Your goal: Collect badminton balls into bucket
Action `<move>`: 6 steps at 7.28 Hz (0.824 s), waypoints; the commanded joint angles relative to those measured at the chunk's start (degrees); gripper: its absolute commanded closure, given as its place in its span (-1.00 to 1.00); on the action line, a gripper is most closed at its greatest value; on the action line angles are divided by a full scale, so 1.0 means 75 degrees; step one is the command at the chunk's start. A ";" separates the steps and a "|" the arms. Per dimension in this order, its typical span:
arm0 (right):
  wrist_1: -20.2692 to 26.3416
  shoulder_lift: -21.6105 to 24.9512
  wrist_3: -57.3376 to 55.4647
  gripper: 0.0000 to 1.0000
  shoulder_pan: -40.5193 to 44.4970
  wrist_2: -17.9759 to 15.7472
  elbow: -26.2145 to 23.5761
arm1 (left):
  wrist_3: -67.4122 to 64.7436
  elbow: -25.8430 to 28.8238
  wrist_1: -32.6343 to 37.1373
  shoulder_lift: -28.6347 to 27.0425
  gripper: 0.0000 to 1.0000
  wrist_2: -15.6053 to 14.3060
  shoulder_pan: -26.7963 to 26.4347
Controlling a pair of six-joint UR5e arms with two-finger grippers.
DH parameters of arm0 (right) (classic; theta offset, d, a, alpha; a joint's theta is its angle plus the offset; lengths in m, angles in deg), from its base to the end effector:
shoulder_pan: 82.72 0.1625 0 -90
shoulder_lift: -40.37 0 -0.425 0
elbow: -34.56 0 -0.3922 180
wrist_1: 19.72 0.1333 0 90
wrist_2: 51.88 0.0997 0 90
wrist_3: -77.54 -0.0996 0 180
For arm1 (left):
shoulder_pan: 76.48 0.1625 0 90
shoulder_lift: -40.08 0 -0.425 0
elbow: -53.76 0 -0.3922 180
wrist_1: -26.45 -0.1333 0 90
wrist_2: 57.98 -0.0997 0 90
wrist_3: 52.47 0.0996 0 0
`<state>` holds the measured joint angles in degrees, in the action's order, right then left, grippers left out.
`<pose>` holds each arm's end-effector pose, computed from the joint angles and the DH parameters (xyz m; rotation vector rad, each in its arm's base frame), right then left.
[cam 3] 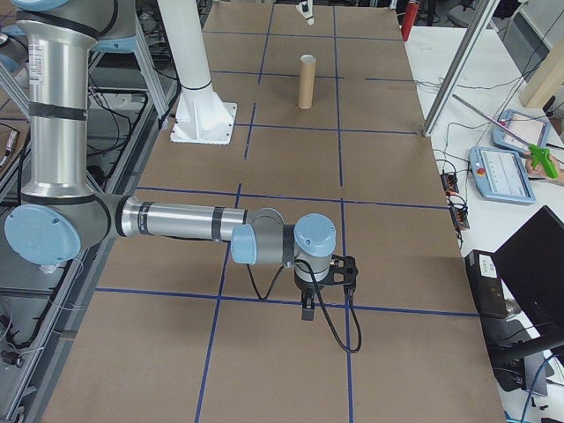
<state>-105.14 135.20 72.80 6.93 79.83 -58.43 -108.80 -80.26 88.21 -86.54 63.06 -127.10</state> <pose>0.0642 -0.4598 0.6681 0.0133 -0.7292 0.0558 0.2195 -0.3965 0.0897 0.2245 0.9957 -0.0221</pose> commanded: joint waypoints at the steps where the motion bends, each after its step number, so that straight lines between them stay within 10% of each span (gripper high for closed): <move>1: 0.0000 0.0000 0.0000 -1.00 0.0000 0.0005 0.0000 | 0.0221 0.0894 -0.1652 -0.1507 1.00 -0.1284 0.0990; 6: 0.0000 0.0000 0.0000 -1.00 0.0000 0.0005 0.0000 | 0.2295 0.2586 -0.3323 -0.2910 1.00 -0.1923 0.1170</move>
<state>-105.15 135.20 72.80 6.93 79.87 -58.42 -94.80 -63.25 65.87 -106.91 49.41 -118.53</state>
